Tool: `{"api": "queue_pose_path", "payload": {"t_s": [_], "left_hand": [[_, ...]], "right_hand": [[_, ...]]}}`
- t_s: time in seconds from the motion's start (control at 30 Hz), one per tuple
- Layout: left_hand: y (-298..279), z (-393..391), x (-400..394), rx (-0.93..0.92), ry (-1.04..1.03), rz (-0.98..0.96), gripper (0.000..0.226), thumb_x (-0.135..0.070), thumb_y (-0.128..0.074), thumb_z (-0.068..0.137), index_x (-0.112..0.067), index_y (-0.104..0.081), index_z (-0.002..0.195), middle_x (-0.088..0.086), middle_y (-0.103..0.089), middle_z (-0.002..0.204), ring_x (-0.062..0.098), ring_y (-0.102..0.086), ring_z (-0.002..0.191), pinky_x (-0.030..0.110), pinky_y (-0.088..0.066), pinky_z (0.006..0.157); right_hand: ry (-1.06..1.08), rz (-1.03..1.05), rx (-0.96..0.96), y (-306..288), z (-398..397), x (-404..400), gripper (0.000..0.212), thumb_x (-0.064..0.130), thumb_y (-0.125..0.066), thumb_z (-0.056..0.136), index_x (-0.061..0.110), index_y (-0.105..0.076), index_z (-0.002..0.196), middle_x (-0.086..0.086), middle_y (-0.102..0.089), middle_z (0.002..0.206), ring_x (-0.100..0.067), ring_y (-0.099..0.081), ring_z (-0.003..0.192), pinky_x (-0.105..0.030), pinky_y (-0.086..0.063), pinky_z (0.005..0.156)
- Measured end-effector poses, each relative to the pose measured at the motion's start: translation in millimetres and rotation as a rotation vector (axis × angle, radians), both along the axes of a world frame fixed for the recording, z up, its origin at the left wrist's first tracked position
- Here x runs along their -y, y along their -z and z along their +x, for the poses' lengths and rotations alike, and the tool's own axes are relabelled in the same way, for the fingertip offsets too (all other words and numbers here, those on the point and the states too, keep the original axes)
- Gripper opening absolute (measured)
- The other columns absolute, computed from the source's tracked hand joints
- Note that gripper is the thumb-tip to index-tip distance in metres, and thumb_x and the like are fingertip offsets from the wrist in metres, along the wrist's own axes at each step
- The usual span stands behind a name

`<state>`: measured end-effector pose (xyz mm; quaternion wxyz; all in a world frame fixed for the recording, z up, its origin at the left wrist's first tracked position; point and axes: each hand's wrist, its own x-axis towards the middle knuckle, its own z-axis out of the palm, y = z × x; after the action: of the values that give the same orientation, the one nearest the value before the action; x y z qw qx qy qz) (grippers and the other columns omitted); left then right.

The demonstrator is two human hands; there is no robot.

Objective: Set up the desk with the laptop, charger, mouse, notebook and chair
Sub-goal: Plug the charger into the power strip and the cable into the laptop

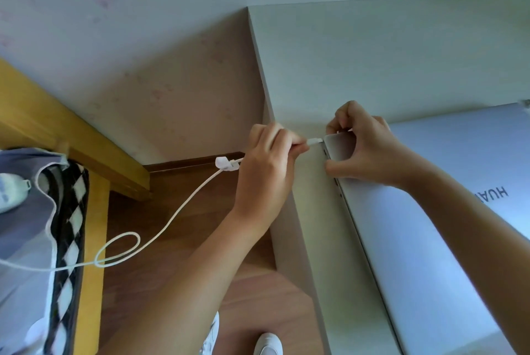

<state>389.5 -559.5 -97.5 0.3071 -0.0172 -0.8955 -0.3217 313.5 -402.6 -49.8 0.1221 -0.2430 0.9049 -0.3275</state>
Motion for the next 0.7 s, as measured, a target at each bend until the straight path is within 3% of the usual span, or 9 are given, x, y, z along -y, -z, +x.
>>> {"api": "queue_pose_path", "payload": {"t_s": [0.1,0.23,0.7], "left_hand": [[-0.6,2.7,-2.0,-0.023,0.000,0.016,0.014,-0.012,-0.064,0.090,-0.001,-0.065,0.082,0.008,-0.059,0.080,0.020,-0.048,0.082,0.023,-0.042,0.067],[-7.7,0.4,-6.5,-0.064,0.009,0.035,0.014,-0.010,-0.065,0.090,0.000,-0.065,0.081,0.009,-0.058,0.078,0.021,-0.046,0.080,0.024,-0.041,0.066],[-0.6,2.7,-12.0,-0.113,0.019,-0.005,0.026,-0.017,-0.056,0.095,0.001,-0.065,0.079,0.010,-0.056,0.074,0.021,-0.044,0.077,0.029,-0.045,0.065]], "right_hand": [[0.013,-0.074,0.053,-12.2,-3.8,-3.0,0.048,0.041,-0.061,0.043,0.035,-0.026,0.076,0.011,-0.058,0.086,-0.016,-0.044,0.070,-0.027,-0.035,0.070],[0.008,-0.140,0.110,-21.2,-6.7,-4.4,0.049,0.037,-0.065,0.045,0.036,-0.027,0.074,0.007,-0.060,0.089,-0.025,-0.047,0.074,-0.038,-0.042,0.068],[0.004,-0.125,0.133,-22.4,-5.5,-4.7,0.050,0.035,-0.066,0.045,0.033,-0.027,0.076,0.004,-0.059,0.088,-0.016,-0.042,0.068,-0.032,-0.040,0.064]]}}
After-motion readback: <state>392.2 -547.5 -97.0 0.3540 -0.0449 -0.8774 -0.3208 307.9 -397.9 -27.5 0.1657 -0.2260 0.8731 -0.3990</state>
